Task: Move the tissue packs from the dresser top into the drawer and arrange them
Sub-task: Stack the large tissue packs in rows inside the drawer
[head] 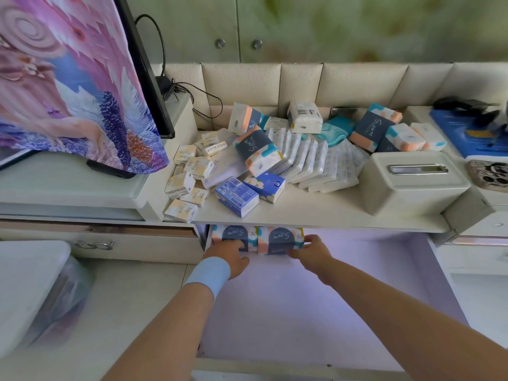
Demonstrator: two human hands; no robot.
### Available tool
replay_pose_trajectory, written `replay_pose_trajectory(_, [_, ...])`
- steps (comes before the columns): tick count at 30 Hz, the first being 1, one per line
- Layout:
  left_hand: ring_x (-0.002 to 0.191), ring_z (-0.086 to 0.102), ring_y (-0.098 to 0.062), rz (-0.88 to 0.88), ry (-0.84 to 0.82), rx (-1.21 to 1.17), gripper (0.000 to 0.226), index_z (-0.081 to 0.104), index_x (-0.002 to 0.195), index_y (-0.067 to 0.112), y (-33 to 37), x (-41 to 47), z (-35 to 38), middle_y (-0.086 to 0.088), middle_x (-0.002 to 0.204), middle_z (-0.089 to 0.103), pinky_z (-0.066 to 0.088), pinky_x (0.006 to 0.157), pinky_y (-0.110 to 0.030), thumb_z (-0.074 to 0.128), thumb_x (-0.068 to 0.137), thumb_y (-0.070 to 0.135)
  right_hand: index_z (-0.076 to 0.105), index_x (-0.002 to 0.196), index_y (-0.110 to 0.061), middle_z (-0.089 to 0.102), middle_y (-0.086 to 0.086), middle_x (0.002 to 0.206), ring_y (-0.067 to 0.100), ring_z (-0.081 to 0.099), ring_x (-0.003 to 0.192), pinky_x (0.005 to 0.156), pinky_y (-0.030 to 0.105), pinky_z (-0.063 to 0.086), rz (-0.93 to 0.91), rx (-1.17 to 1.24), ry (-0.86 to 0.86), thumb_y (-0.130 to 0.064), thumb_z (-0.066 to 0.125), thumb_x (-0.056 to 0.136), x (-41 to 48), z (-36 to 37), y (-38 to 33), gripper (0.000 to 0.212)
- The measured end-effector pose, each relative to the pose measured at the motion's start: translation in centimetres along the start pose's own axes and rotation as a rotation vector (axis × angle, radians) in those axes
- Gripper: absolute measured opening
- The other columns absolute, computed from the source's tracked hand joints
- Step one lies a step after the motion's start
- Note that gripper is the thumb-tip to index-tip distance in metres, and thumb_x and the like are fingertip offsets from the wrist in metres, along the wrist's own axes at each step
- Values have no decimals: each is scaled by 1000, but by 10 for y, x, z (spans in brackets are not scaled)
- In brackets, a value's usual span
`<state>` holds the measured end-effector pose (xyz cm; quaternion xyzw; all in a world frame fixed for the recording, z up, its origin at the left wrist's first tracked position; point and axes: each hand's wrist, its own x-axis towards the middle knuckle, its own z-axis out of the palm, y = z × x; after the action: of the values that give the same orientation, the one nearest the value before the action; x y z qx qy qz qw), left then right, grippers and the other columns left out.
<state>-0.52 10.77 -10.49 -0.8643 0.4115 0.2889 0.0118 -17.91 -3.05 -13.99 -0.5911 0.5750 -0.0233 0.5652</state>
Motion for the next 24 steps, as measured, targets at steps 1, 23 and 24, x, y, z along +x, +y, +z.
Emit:
replay_pose_trajectory(1, [114, 56, -25, 14, -6, 5, 38, 57, 130, 31, 3, -2, -5, -2, 131, 57, 48, 94, -34, 49, 94, 43, 41, 120, -20, 60, 9, 106, 22, 57, 86, 71, 34, 51, 15, -73, -5, -20, 75, 84, -3, -4, -2, 49])
replay_pose_trajectory(23, [111, 58, -29, 142, 307, 15, 68, 34, 147, 33, 76, 42, -205, -6, 134, 56, 49, 93, -39, 62, 85, 36, 56, 128, -23, 62, 4, 111, 20, 59, 90, 66, 27, 48, -544, -633, 174, -35, 58, 94, -36, -85, -219, 36])
replay_pose_trajectory(24, [111, 58, -30, 128, 302, 3, 69, 31, 149, 34, 75, 54, -204, -7, 134, 56, 49, 91, -38, 60, 86, 34, 54, 130, -21, 63, 6, 111, 21, 62, 90, 64, 29, 49, -519, -597, 149, -40, 58, 94, -26, -80, -226, 40])
